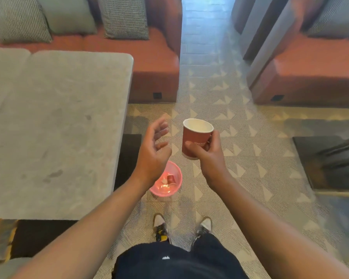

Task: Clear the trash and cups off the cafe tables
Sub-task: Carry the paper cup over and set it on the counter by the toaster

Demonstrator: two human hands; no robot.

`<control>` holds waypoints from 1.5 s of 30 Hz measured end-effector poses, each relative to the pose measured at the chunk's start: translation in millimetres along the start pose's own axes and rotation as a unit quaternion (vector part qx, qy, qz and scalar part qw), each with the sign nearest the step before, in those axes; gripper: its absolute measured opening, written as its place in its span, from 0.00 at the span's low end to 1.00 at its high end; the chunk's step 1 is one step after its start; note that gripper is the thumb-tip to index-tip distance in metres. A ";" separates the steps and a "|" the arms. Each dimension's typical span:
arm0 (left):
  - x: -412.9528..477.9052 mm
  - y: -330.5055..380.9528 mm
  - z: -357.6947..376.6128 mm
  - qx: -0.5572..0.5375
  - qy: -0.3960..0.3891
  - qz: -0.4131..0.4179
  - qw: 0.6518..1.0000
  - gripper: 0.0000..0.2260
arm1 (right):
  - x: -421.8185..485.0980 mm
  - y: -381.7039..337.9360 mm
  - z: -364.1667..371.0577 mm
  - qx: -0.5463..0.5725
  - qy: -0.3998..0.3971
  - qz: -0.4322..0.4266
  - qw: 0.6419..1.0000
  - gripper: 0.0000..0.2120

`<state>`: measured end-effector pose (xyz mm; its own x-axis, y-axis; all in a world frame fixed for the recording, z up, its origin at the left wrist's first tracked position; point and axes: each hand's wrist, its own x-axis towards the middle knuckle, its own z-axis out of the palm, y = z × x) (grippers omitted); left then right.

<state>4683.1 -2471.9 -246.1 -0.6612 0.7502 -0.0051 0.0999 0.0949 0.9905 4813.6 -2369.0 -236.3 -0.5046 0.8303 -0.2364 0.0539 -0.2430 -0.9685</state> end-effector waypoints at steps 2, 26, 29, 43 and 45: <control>13.3 -2.7 8.3 0.009 0.003 -0.006 1.000 0.31 | 21.6 -1.8 -0.5 0.000 -0.016 -0.002 1.000 0.28; 69.7 -276.4 71.9 0.048 0.061 -0.232 0.970 0.33 | 169.8 238.2 -18.9 -0.095 -0.097 0.137 0.981 0.29; 62.7 -359.0 77.8 0.070 0.053 -0.256 0.963 0.35 | 181.8 306.4 -28.1 -0.103 -0.067 0.153 0.981 0.29; 53.3 -700.7 104.4 0.214 0.015 -0.408 0.887 0.34 | 246.9 567.8 -62.1 -0.131 -0.042 0.163 0.977 0.24; 59.1 -732.9 109.3 0.239 0.008 -0.427 0.872 0.32 | 255.1 591.6 -67.1 -0.141 -0.046 0.152 0.977 0.25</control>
<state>4652.0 -2425.6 -987.4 -0.6555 0.2632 -0.7079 -0.1390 0.8793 0.4556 4774.6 -2267.3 -874.8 -0.5032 0.6898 -0.5205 0.4422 -0.3120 -0.8409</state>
